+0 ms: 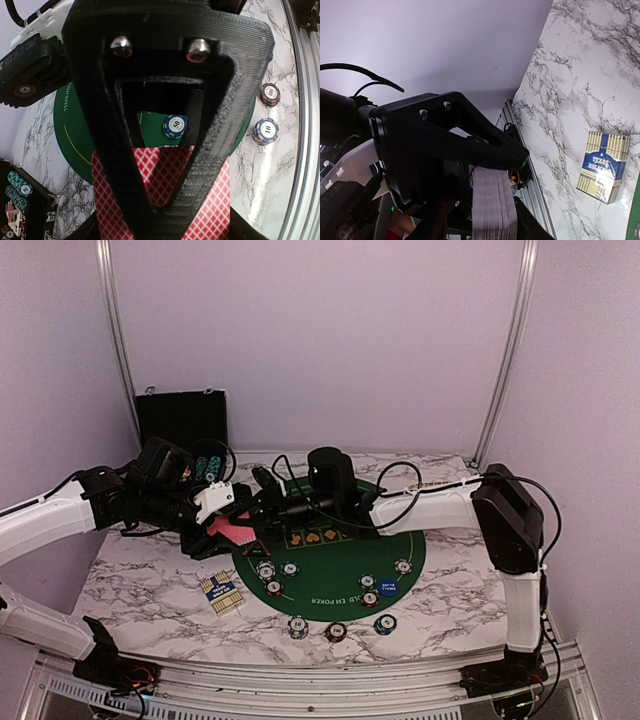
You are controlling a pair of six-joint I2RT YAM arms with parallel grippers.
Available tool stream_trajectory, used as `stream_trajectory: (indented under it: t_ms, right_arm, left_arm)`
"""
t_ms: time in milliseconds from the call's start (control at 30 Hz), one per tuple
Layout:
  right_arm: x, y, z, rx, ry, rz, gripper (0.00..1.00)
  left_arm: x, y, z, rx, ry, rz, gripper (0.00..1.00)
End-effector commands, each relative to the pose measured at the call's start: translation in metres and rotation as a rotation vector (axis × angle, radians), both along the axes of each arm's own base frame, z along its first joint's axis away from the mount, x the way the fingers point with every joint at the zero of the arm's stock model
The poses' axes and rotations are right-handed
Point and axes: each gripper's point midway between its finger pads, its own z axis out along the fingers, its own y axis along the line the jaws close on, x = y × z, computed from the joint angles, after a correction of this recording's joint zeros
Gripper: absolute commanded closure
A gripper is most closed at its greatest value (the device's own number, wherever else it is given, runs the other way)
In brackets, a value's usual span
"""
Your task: Distribute texas hold em gaming equipment
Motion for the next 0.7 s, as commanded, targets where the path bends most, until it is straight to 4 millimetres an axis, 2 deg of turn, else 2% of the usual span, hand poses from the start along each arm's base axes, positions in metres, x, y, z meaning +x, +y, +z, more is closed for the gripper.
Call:
stream_trajectory:
  t_ms: [0,100,267,467,500,567,600,633,667]
  right_arm:
    - [-0.011,0.011,0.015,0.061,-0.026,0.052,0.59]
    - [-0.012,0.012,0.008,0.051,-0.014,0.056,0.61]
    - [-0.011,0.014,0.002,0.044,0.001,0.056,0.74]
    - [-0.006,0.013,-0.004,-0.004,-0.012,0.023,0.95]
    - [-0.006,0.012,-0.002,-0.003,-0.018,0.021,0.98]
    - [-0.005,0.012,0.003,0.008,-0.028,0.018,1.0]
    - [-0.006,0.011,0.006,0.018,-0.03,0.019,1.0]
    - [-0.007,0.011,0.009,0.031,-0.021,0.021,1.0]
    - [-0.008,0.011,0.011,0.043,-0.016,0.025,1.0]
  left_arm:
    - [0.007,-0.005,0.011,-0.024,-0.026,0.007,0.49]
    - [0.007,-0.005,0.012,-0.028,-0.02,0.007,0.49]
    - [0.006,-0.006,0.012,-0.02,-0.007,0.002,0.49]
    - [0.005,-0.006,0.01,-0.011,0.008,-0.001,0.48]
    - [0.005,-0.005,0.01,-0.011,0.01,0.001,0.43]
    - [0.005,-0.004,0.008,-0.009,0.015,0.012,0.25]
    - [0.004,-0.004,0.006,-0.006,0.02,0.014,0.12]
    - [0.004,-0.003,0.004,-0.001,0.022,0.015,0.03]
    - [0.004,-0.002,0.003,0.002,0.021,0.015,0.01]
